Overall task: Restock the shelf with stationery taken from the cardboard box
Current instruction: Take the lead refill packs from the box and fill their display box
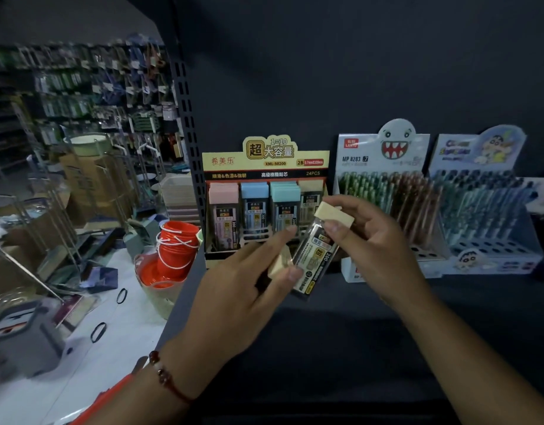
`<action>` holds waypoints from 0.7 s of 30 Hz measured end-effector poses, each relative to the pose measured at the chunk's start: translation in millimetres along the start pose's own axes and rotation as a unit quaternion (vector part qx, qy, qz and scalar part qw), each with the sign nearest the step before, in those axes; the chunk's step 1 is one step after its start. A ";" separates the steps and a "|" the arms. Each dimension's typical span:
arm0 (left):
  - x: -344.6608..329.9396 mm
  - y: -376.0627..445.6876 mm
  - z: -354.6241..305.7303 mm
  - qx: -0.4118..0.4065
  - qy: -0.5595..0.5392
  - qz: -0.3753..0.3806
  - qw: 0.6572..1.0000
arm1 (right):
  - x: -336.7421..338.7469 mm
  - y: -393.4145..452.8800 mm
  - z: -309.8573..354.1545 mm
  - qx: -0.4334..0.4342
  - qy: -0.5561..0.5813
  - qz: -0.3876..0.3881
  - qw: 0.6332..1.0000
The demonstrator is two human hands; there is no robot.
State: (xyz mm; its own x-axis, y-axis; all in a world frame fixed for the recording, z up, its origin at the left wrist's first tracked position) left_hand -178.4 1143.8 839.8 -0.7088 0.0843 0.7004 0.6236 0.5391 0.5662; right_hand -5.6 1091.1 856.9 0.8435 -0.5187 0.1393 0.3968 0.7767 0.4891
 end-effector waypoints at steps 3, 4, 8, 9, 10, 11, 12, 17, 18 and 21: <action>-3.2 2.0 -8.4 -0.029 0.047 0.004 0.998 | 7.0 9.7 9.5 0.023 -0.053 0.014 0.998; -4.5 2.8 -8.6 -0.035 0.052 0.005 0.998 | 10.3 13.8 13.7 0.029 -0.070 0.016 0.997; -10.0 5.9 -5.1 -0.052 0.071 0.012 0.996 | 25.7 37.2 36.7 0.064 -0.128 0.001 0.990; -11.2 7.0 -4.0 -0.055 0.080 0.014 0.995 | 27.4 44.4 44.1 0.077 -0.143 0.000 0.987; -12.7 8.0 -3.1 -0.058 0.086 0.017 0.994 | 27.5 51.5 51.7 0.092 -0.162 0.000 0.982; -14.5 9.4 -2.3 -0.062 0.090 0.022 0.994 | 26.7 58.3 58.4 0.108 -0.185 0.001 0.977; -16.4 10.3 -1.8 -0.064 0.093 0.027 0.993 | 25.2 64.2 64.1 0.123 -0.206 0.002 0.971; -21.9 8.6 -2.2 -0.075 0.103 0.049 0.991 | 11.7 86.9 67.4 0.174 -0.278 0.018 0.944; -21.9 8.2 -2.8 -0.077 0.106 0.051 0.990 | 9.3 89.7 62.1 0.175 -0.286 0.022 0.942; -21.8 8.5 -5.0 -0.083 0.115 0.056 0.988 | 6.2 92.3 44.9 0.167 -0.317 0.030 0.933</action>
State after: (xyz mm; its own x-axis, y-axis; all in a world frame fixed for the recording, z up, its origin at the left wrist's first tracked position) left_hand -156.0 1142.4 831.5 -0.5506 -0.0677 0.8320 0.7525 0.3912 0.5298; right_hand 20.0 1143.6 941.6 0.4349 -0.6672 0.6047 0.1319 0.7115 0.6902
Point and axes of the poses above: each hand's wrist, its own y-axis towards the middle knuckle, its own x-axis out of the back of the hand, z = x × y, the point moved 9 cm from there along y, towards the middle knuckle
